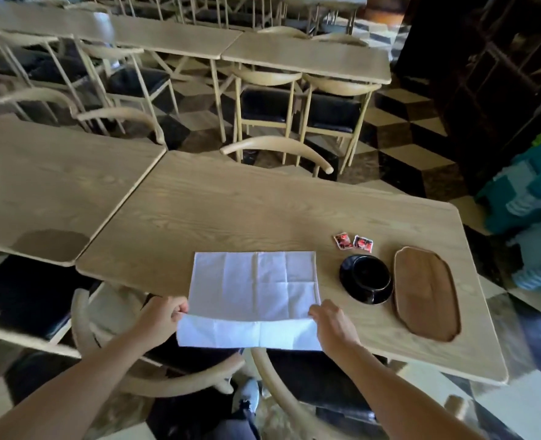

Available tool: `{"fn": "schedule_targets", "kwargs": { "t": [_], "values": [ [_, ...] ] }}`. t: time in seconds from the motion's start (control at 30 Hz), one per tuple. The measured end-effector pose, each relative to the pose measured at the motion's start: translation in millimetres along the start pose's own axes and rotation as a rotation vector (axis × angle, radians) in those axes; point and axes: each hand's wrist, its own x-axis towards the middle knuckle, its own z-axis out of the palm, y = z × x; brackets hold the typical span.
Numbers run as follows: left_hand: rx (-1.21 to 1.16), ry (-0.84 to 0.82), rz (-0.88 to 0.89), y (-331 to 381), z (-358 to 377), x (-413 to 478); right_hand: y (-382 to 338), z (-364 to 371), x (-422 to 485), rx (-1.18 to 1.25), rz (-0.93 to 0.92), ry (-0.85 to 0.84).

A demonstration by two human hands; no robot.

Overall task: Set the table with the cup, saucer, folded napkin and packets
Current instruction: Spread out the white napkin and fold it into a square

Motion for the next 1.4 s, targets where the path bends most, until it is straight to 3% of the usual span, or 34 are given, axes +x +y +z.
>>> {"fn": "schedule_targets", "kwargs": {
  "t": [0.37,0.6,0.87,1.07,1.27,1.4],
  "values": [
    [-0.332,-0.001,-0.412,-29,6,105,-7,-22,122,0.292,0.215,0.008],
    [-0.244,0.018,-0.473,-63,28,141,-10,3,204,0.313,0.26,-0.04],
    [-0.23,0.094,-0.399,-82,34,168,7,14,238,0.239,0.367,-0.067],
    [-0.157,0.162,-0.248,-87,36,184,10,18,246,0.218,0.378,-0.08],
    [-0.09,0.068,-0.059,-95,41,193,18,31,246,0.093,0.246,-0.019],
    [-0.061,0.037,0.014,-100,40,196,18,29,245,0.035,0.225,-0.075]
  ]
}}
